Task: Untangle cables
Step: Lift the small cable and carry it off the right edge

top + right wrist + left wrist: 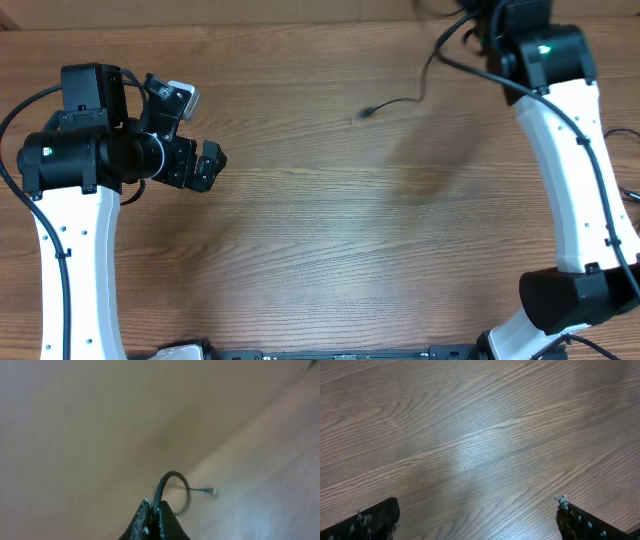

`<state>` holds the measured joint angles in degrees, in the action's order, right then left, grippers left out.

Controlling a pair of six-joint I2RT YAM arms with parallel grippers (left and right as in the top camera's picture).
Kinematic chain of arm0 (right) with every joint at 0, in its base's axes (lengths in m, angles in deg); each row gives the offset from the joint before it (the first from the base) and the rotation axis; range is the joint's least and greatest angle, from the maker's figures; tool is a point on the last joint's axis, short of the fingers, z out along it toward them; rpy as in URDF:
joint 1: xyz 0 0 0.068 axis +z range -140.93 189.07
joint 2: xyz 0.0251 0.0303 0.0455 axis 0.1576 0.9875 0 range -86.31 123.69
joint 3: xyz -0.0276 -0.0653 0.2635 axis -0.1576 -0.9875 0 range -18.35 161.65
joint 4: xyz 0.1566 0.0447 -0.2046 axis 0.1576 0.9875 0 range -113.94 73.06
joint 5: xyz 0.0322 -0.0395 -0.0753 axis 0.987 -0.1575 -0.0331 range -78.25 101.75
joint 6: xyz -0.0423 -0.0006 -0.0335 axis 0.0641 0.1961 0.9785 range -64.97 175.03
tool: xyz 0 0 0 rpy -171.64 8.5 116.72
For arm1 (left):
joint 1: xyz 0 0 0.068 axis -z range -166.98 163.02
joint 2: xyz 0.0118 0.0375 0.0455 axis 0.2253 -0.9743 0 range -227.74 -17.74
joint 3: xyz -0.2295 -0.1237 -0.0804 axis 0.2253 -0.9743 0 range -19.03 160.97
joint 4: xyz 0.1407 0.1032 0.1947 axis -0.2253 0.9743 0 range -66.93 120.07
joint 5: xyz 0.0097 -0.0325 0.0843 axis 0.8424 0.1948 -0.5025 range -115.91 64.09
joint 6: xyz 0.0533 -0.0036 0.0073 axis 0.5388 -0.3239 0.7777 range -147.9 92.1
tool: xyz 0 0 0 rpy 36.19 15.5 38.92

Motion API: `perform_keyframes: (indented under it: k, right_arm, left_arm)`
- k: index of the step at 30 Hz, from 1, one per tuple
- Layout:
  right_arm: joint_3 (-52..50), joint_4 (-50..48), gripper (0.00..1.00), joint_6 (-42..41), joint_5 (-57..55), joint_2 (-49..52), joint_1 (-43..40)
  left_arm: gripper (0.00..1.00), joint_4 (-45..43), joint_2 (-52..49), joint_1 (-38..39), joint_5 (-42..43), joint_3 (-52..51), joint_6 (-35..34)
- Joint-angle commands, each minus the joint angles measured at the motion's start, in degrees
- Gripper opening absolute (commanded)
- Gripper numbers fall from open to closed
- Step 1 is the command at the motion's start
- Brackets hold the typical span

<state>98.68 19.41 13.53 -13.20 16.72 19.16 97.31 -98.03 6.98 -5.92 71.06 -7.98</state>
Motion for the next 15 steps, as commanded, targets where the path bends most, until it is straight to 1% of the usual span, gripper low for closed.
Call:
perform_keyframes:
  k: [1,4,7,15]
  right_arm:
    - [1.8,-3.9,0.04,4.1,-8.1,-1.7,-2.9]
    - [1.8,-8.9,0.04,4.1,-10.6,-1.7,-5.9]
    - [1.8,-13.0,0.04,4.1,-10.6,-1.7,-9.3]
    - [1.8,-16.2,0.04,4.1,-10.6,0.2,-16.2]
  left_arm:
    - [1.00,0.1,0.0,-0.3,0.8,0.5,0.7]
    - [0.99,0.1,0.0,-0.3,0.8,0.5,0.7]
    - [1.00,0.1,0.0,-0.3,0.8,0.5,0.7]
    - [0.99,0.1,0.0,-0.3,0.8,0.5,0.7]
